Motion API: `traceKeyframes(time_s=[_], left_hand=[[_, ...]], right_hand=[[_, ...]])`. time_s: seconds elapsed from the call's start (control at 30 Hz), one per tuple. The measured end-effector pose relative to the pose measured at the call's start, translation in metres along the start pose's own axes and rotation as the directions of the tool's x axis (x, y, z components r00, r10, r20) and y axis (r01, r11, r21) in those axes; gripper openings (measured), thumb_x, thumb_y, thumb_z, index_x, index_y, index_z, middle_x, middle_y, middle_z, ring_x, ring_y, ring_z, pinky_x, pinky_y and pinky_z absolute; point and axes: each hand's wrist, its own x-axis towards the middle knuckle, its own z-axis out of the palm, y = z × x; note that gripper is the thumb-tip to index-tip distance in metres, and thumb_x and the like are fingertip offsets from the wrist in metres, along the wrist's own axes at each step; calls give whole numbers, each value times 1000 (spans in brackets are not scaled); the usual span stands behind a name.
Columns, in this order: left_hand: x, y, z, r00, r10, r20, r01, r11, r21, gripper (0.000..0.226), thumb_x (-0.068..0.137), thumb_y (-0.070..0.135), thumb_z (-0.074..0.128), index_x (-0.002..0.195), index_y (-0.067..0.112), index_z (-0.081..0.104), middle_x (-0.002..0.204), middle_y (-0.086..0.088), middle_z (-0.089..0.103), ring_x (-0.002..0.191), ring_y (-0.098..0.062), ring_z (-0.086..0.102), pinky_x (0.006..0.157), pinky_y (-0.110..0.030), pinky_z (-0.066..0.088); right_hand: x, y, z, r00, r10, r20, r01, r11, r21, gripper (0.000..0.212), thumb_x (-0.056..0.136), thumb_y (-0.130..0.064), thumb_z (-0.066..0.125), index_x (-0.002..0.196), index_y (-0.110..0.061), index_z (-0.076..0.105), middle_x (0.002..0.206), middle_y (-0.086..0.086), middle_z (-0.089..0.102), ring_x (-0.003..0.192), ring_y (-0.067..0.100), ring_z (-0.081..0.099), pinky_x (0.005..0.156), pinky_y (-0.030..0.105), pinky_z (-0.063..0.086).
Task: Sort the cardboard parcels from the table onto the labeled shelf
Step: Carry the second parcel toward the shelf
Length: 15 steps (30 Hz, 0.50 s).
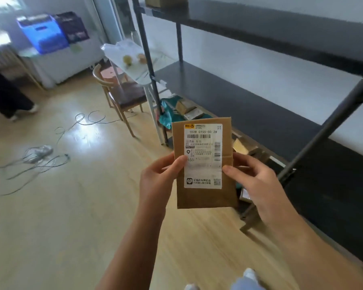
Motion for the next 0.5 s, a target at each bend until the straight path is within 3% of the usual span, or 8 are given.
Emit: traceKeyframes(time_s=[0.13,0.3,0.5], left_hand=[[22,-2,-41,997,-1,-76,0,1000,-12,20,87,25,73,106,19,76,91,4,81,82,-10,77,64,-19,59],[69,-6,-68,983,-31,-179,27,999,-27,28,84,31,76,105,14,70,95,0,78,81,-11,76,62,-18,58],[158,6,-103,982,-29,-187,28,1000,-11,20,88,24,72,106,16,70,92,4,78,82,-6,75,62,-16,57]], right_hand=[[18,-7,47,997,-12,73,16,999,-46,46,84,-35,74,128,-33,61,111,-11,70,107,8,63,81,24,51],[64,-12,89,993,-7,120,13,999,-51,46,85,-32,74,129,-31,61,107,-9,72,103,10,66,80,26,55],[154,-28,150,988,-21,153,26,999,-34,47,85,-32,74,129,-31,60,107,-11,71,101,7,64,72,20,49]])
